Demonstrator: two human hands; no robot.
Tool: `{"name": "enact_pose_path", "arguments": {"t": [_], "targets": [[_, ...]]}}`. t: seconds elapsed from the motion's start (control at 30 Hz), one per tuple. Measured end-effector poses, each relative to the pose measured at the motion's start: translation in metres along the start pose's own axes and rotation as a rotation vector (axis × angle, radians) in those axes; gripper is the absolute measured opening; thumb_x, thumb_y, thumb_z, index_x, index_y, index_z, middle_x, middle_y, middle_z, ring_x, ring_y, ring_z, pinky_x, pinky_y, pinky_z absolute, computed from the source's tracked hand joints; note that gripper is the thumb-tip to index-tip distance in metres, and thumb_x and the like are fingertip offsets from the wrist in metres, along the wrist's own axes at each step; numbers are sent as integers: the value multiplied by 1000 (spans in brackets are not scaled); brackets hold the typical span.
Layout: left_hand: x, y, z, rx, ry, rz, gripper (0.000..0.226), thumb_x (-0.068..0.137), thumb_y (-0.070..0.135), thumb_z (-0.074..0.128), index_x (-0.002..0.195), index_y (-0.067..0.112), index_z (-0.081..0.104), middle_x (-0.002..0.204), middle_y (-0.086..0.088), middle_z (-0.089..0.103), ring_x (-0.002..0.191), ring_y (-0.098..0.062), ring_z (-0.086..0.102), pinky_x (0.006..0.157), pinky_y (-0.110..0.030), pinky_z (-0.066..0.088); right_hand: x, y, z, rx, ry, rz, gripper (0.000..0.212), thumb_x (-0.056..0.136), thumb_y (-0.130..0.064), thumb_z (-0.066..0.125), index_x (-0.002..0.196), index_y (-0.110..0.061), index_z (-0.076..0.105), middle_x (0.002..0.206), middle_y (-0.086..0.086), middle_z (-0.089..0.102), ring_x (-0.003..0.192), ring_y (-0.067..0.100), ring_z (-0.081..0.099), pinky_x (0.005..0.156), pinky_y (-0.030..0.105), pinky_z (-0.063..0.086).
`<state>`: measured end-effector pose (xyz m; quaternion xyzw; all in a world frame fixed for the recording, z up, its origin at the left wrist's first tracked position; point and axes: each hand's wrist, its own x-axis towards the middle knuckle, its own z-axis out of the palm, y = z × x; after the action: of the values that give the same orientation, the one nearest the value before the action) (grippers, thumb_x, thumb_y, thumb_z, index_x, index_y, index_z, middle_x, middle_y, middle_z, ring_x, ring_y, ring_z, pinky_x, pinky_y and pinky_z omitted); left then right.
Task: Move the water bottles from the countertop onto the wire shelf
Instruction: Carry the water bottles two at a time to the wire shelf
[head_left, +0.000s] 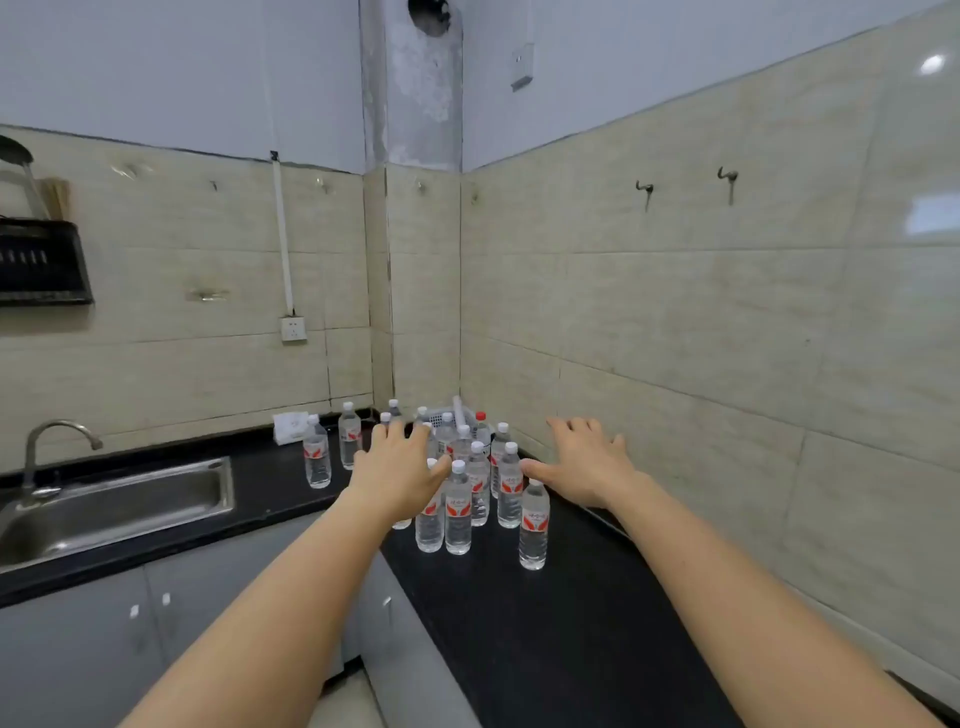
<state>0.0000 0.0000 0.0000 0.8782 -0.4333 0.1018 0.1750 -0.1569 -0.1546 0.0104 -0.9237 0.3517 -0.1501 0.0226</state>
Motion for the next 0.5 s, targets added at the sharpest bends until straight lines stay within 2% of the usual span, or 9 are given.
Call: {"name": "enact_pose_path", "arguments": {"t": [0.23,0.5], "targets": [[90,-26,63,-59,-77,-15,60,93,50,38,141,15,34,145,-13,36,134,-33,28,101,-50,39,85,5,63,-8,-96,49,71,90,-57,49,145,-17,31,147,10,39,136,29,29,109,56,26],[199,-82,161,-98,-183,111,49,93,41,40,135,15,42,138,-11,43,128,-29,35,98,-45,42,189,8,166,-7,-178,207,70,88,-52,53,144,-16,33,147,10,38,137,29,29,110,55,23]]}}
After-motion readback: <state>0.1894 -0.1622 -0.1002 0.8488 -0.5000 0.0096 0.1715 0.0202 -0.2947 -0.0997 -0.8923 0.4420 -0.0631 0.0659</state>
